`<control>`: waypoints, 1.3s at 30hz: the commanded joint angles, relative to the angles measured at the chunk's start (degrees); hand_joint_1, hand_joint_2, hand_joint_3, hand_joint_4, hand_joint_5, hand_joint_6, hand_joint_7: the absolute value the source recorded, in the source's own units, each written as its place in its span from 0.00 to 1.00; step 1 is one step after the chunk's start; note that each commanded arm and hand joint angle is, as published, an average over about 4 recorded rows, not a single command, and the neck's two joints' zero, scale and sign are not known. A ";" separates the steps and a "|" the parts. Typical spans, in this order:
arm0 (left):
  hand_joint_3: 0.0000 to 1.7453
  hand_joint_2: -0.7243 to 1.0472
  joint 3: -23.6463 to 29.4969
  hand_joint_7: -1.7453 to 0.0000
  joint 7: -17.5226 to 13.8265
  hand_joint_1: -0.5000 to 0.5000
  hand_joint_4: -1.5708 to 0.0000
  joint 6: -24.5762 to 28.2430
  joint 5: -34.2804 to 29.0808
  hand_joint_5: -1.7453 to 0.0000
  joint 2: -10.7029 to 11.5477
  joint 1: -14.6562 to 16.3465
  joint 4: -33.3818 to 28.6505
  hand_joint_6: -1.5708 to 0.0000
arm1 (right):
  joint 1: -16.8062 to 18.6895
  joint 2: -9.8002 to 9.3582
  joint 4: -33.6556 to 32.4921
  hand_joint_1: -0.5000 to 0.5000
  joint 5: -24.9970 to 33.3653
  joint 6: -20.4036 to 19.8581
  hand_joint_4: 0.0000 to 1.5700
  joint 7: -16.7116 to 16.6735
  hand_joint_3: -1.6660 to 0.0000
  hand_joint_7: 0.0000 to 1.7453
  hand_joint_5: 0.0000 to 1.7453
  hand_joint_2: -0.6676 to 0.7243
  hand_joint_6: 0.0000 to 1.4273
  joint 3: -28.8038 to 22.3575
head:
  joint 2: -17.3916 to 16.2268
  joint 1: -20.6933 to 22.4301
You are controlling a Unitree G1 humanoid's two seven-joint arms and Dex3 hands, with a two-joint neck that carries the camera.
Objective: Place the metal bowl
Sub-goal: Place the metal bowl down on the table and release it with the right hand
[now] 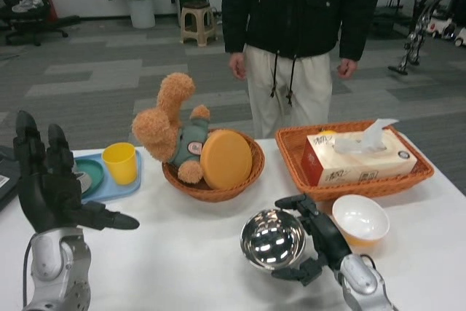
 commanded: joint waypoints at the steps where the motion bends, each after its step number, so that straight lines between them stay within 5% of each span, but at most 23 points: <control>1: 0.05 0.00 -0.18 1.00 0.09 0.00 1.00 -0.18 0.28 1.00 -0.24 -0.08 0.07 1.00 | -1.73 -0.02 2.57 0.21 -0.13 -0.66 0.99 -1.07 0.24 0.96 0.94 0.10 0.90 0.51 | -0.37 -0.04; 21: 0.05 0.00 -0.40 1.00 0.09 0.00 1.00 -0.18 0.28 1.00 -0.28 1.02 -0.26 1.00 | -2.13 0.09 7.05 0.21 -1.62 -0.86 0.99 -2.48 0.29 0.96 0.94 0.14 0.89 3.72 | -0.47 -0.57; 24: 0.05 0.00 -0.40 1.00 0.09 0.00 1.00 -0.18 0.28 1.00 -0.28 1.26 -0.35 1.00 | -1.66 0.13 7.01 0.19 -1.58 -1.80 0.84 -2.98 0.25 0.96 0.92 0.15 0.80 3.83 | -0.36 -0.50; 27: 0.05 0.00 -0.36 1.00 0.09 0.00 1.00 -0.18 0.28 1.00 -0.28 1.29 -0.37 1.00 | -1.25 0.11 6.84 0.17 -1.45 -2.55 0.60 -3.18 0.20 0.95 0.83 0.17 0.55 3.80 | -0.31 -0.41; 31: 0.05 0.00 -0.31 1.00 0.09 0.00 1.00 -0.18 0.24 1.00 -0.24 1.29 -0.37 1.00 | -0.63 0.02 6.26 0.12 -1.10 -3.17 0.34 -3.18 0.19 0.89 0.58 0.18 0.22 3.63 | -0.27 -0.48; 36: 0.05 0.00 -0.31 1.00 0.09 0.00 1.00 -0.18 0.13 1.00 -0.15 1.29 -0.37 1.00 | 1.19 -0.35 3.80 0.08 0.73 -3.47 0.18 -2.89 0.23 0.74 0.32 0.22 0.06 2.86 | -0.28 -0.58; 39: 0.05 0.00 -0.31 1.00 0.09 0.00 1.00 -0.18 0.04 1.00 -0.11 1.22 -0.32 1.00 | 2.12 -0.64 2.86 0.06 2.70 -3.41 0.07 -2.01 0.33 0.56 0.12 0.26 0.00 2.75 | -0.34 -0.63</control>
